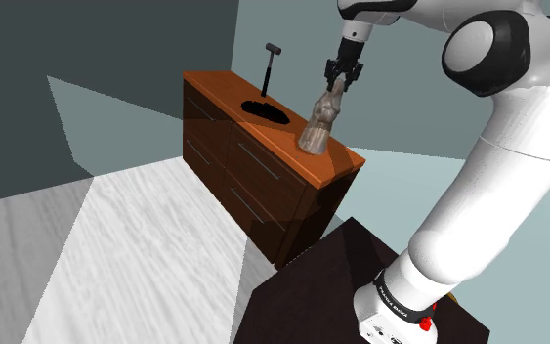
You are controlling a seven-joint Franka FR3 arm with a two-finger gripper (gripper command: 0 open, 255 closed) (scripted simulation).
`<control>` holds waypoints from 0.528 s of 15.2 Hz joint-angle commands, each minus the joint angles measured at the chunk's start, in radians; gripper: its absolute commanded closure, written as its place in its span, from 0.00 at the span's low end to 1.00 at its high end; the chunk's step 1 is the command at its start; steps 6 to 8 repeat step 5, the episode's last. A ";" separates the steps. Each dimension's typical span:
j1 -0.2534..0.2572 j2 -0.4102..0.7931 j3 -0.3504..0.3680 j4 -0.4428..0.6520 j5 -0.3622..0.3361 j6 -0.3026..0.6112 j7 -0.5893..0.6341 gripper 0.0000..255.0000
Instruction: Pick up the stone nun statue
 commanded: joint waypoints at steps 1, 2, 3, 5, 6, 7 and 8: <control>-0.002 0.000 -0.001 0.032 0.000 -0.030 -0.003 1.00; -0.003 0.002 -0.002 0.048 0.001 -0.045 -0.004 1.00; -0.004 0.005 -0.002 0.065 0.002 -0.059 -0.005 1.00; -0.004 0.005 -0.002 0.068 0.002 -0.061 -0.005 1.00; -0.004 0.005 -0.002 0.068 0.002 -0.061 -0.005 1.00; -0.004 0.005 -0.002 0.068 0.002 -0.061 -0.005 1.00; -0.004 0.005 -0.002 0.068 0.002 -0.061 -0.005 1.00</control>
